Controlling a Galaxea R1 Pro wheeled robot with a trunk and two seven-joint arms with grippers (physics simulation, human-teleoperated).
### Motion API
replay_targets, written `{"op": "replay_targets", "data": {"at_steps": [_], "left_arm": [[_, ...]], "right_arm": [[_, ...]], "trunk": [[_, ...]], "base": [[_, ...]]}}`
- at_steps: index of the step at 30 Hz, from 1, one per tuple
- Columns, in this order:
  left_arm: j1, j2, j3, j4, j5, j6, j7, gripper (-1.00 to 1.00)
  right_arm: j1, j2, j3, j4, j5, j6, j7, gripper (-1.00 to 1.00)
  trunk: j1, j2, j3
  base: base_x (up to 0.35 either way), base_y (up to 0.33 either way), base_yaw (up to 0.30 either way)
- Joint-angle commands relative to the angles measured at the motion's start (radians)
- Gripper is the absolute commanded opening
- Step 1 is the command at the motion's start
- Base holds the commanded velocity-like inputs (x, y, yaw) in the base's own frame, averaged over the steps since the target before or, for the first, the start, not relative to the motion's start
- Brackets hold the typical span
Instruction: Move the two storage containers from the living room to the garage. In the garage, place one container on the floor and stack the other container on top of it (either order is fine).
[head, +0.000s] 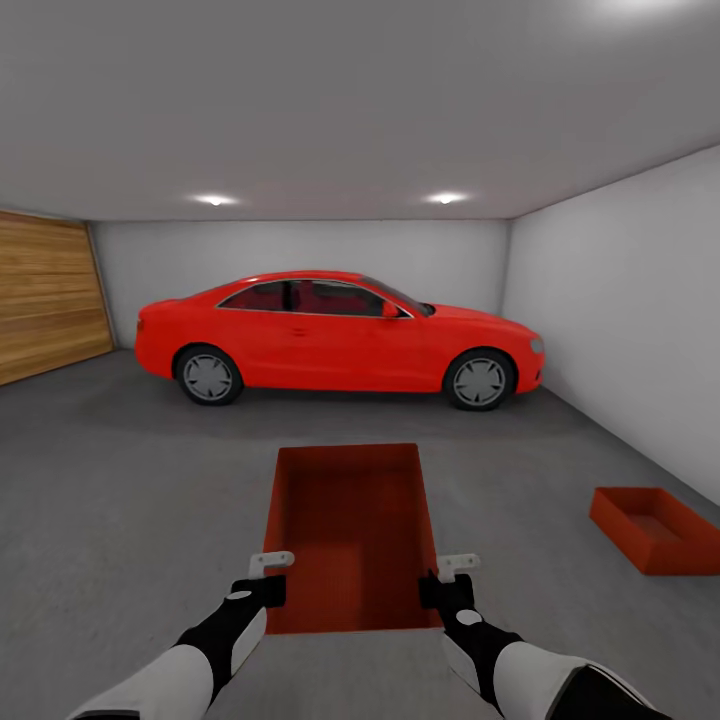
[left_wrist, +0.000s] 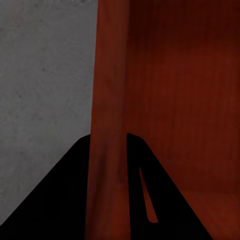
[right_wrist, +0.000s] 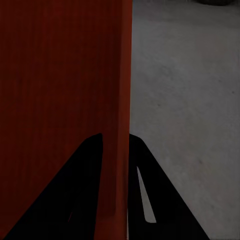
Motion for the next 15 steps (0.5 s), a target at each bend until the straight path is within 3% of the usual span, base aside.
{"op": "replay_targets", "data": {"at_steps": [1, 2, 3, 7, 15], "left_arm": [[-0.001, 0.041, 0.034, -0.008, 0.022, -0.018, 0.005, -1.00], [-0.001, 0.005, 0.009, -0.004, 0.009, -0.001, 0.005, -1.00], [-0.001, 0.006, 0.001, -0.003, 0.014, -0.007, 0.005, -1.00], [-0.001, 0.012, -0.026, -0.003, 0.034, -0.010, 0.005, -1.00], [-0.001, 0.007, -0.010, -0.006, 0.021, -0.014, 0.005, -1.00]], "right_arm": [[0.000, -0.008, -0.089, 0.001, -0.003, -0.001, -0.002, -1.00], [0.000, -0.002, 0.003, 0.002, -0.006, -0.003, -0.002, -1.00], [0.000, 0.001, 0.016, 0.003, -0.007, -0.004, -0.003, -1.00], [0.000, -0.001, 0.052, 0.003, -0.040, -0.006, -0.004, -1.00], [0.000, -0.005, 0.081, -0.002, -0.065, -0.006, -0.005, -1.00]], "trunk": [[0.001, -0.001, -0.002], [0.001, -0.001, -0.002], [0.001, -0.001, -0.002], [0.001, -0.001, -0.002], [0.001, -0.001, -0.002]], "base": [[0.322, 0.000, 0.000], [0.000, 0.000, 0.000], [0.000, 0.000, 0.000], [0.036, 0.000, 0.000], [0.250, 0.000, 0.000]]}}
